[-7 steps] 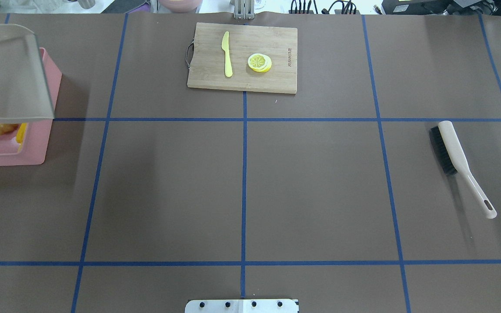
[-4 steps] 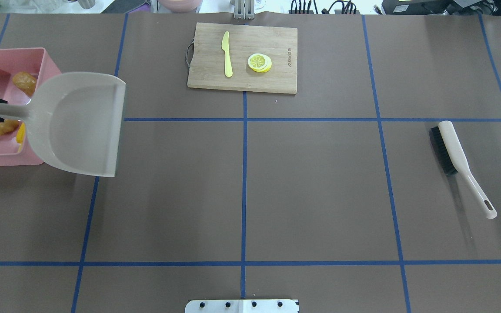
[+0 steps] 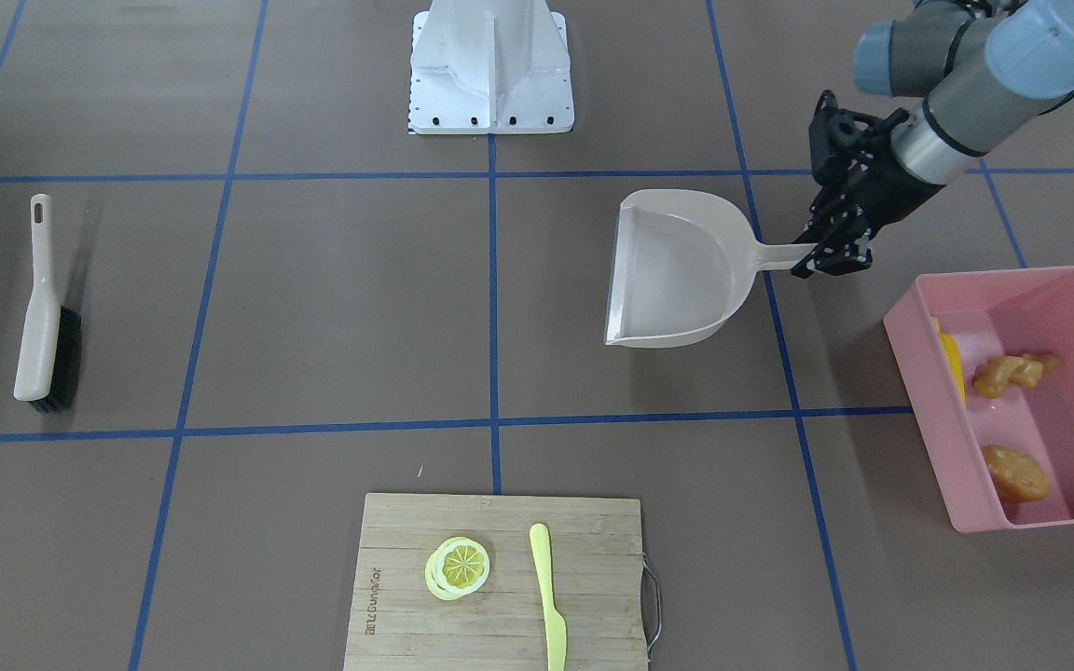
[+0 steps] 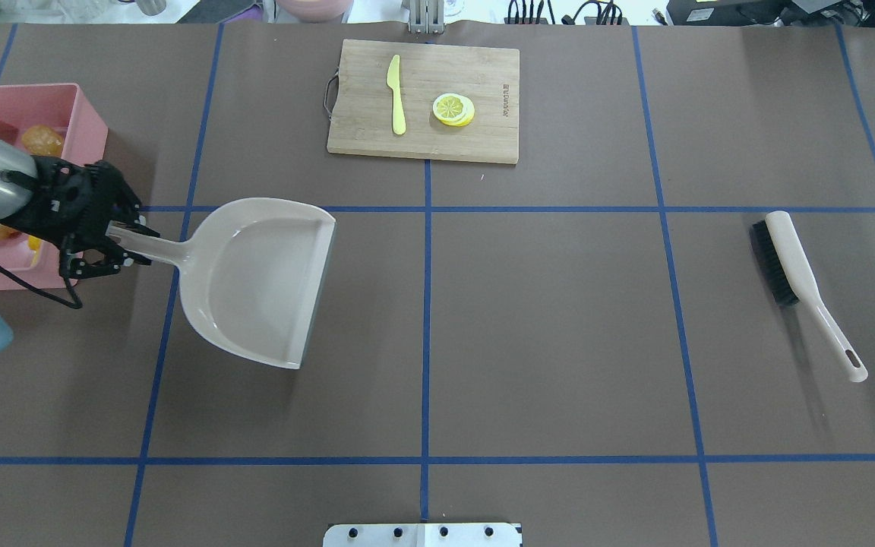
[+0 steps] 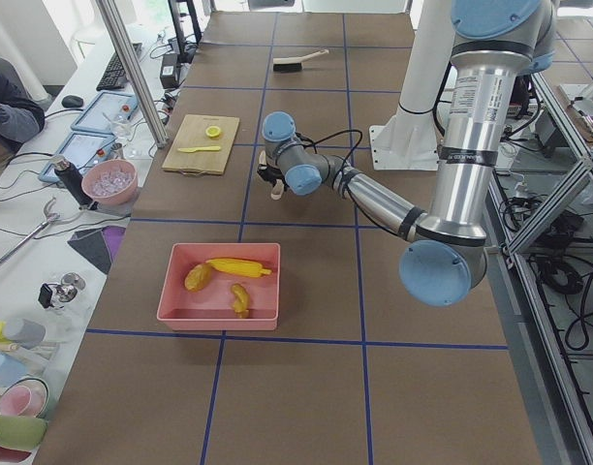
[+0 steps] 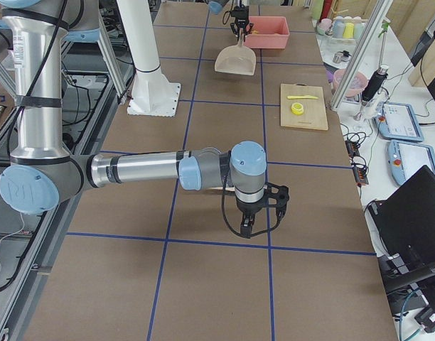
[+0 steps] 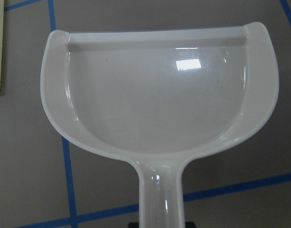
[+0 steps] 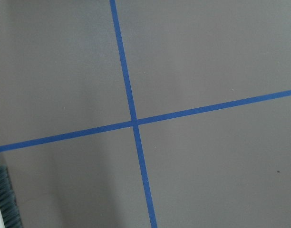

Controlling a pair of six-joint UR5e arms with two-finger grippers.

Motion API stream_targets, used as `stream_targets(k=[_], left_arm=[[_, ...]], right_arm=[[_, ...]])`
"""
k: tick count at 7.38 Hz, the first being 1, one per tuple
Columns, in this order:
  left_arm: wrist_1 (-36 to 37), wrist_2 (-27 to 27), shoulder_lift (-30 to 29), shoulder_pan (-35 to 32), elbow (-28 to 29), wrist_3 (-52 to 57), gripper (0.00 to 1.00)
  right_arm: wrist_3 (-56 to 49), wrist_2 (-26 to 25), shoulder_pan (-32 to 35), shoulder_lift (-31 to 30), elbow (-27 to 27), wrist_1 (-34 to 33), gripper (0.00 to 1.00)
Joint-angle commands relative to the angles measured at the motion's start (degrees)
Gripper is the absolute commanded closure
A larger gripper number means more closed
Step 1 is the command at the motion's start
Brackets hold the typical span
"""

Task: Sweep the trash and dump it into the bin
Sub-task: 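Bring the empty dustpan back and set it on the table with the left gripper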

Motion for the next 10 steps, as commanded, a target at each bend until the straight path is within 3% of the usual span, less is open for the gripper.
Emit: stream_targets(k=[1, 5, 7, 10], left_arm=[[-0.2, 0.0, -6.0, 2.9, 4.7, -3.4, 0.66], [-1.2, 0.2, -6.0, 4.8, 6.0, -8.5, 0.62], [-3.0, 3.0, -6.0, 6.7, 6.1, -12.7, 0.57], [-3.2, 3.0, -6.1, 6.7, 6.0, -15.0, 0.50]], right_arm=[[0.0, 0.0, 0.0, -0.2, -0.2, 0.1, 0.00], [0.1, 0.0, 0.0, -0.1, -0.2, 0.1, 0.00], [0.2, -0.1, 0.0, -0.1, -0.2, 0.2, 0.00], [-3.7, -0.1, 0.0, -1.5, -1.4, 0.9, 0.00]])
